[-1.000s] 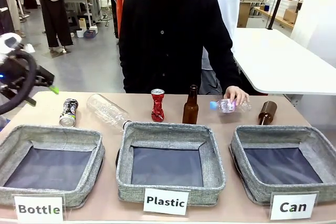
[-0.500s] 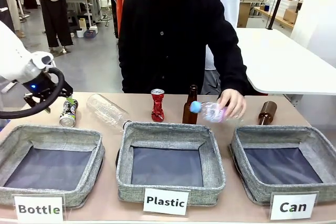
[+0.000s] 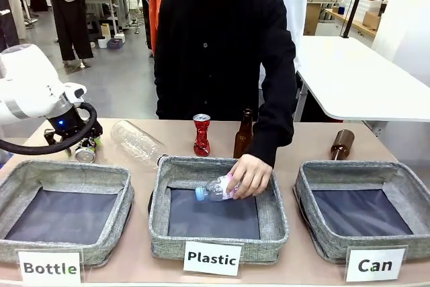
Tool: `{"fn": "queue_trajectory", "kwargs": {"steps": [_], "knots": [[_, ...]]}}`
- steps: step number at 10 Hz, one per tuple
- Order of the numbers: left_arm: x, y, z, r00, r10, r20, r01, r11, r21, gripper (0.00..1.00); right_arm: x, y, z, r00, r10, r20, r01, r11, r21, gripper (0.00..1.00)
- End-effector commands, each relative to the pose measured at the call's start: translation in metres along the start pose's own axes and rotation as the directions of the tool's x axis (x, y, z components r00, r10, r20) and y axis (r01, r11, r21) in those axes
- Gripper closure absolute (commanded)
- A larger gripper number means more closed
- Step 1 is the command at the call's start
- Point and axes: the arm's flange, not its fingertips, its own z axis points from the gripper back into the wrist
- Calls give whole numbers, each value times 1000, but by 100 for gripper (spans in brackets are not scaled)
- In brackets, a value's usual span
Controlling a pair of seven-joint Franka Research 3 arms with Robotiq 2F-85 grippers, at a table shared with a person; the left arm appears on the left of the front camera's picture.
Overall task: Sort the can waste into the basket.
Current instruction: Pick up the can waste from the table and place it in the right Fabric basket.
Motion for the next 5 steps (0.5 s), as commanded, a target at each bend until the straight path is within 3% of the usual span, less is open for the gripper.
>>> {"fn": "queue_trajectory", "kwargs": {"steps": [1, 2, 3, 4, 5], "knots": [[0, -7, 10, 999, -15, 35, 15, 1000, 8, 0, 4, 0, 1, 999, 29, 13, -29, 999, 18, 0], [-2, -7, 8, 999, -35, 38, 34, 999, 33, 59, 4, 0, 1, 999, 29, 13, -29, 999, 18, 0], [-3, -8, 8, 999, -39, 32, 38, 999, 26, 58, 4, 0, 1, 999, 29, 13, -29, 999, 18, 0], [-3, -8, 7, 999, -40, 32, 39, 999, 30, 100, 4, 0, 1, 999, 29, 13, -29, 999, 18, 0], [-3, -7, 7, 999, -39, 31, 38, 999, 25, 100, 4, 0, 1, 999, 29, 13, -29, 999, 18, 0]]}}
